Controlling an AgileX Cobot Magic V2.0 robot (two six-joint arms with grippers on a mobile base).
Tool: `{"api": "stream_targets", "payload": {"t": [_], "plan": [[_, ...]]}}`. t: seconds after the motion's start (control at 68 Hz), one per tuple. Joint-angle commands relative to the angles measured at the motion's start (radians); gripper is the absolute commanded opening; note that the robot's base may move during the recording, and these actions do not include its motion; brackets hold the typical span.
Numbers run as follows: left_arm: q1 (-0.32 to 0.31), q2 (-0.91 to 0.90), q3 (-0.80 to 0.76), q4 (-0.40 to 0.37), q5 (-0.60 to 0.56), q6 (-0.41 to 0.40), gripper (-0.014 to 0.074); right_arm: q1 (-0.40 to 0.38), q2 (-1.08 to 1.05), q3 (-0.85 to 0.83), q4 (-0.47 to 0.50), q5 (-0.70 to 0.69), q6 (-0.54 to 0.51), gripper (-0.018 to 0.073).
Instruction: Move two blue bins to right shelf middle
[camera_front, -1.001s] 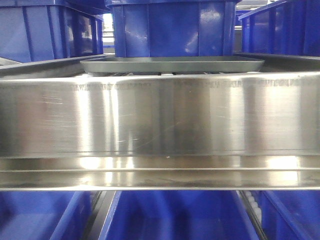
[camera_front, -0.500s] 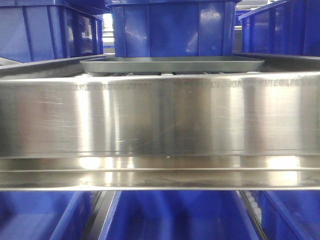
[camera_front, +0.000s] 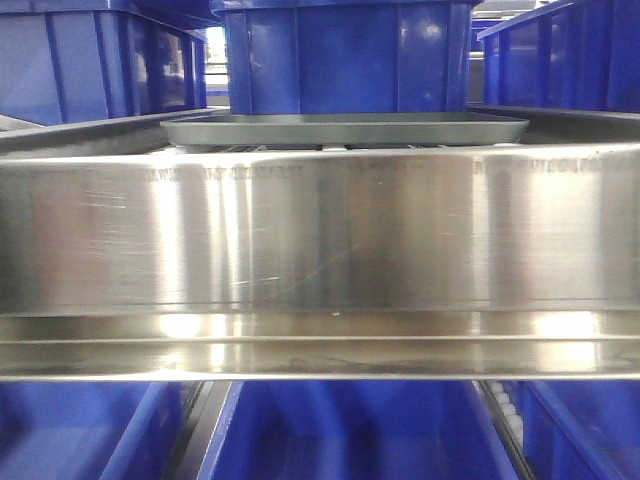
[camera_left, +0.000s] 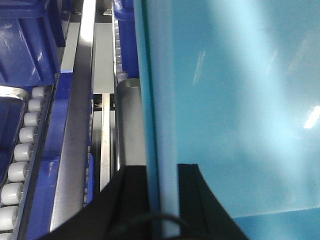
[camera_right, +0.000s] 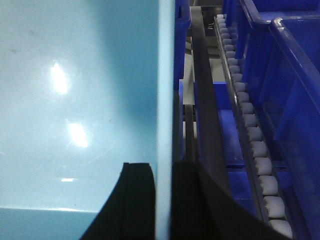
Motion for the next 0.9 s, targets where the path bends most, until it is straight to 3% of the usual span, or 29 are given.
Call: {"api": "stream_targets", "payload": {"t": [0.0,0.883], "plan": [[0.002,-0.021,-0.016,0.077,-0.045,0.007,-0.0111,-0.003,-0.016,-0.021,-0.077,-0.06,-0.013,-0.0167],[0.002,-0.017,-0.016,0.081,-0.049,0.007,-0.0111,-0.003,-0.016,-0.021,-0.077,-0.064,-0.013,-0.0167]]}}
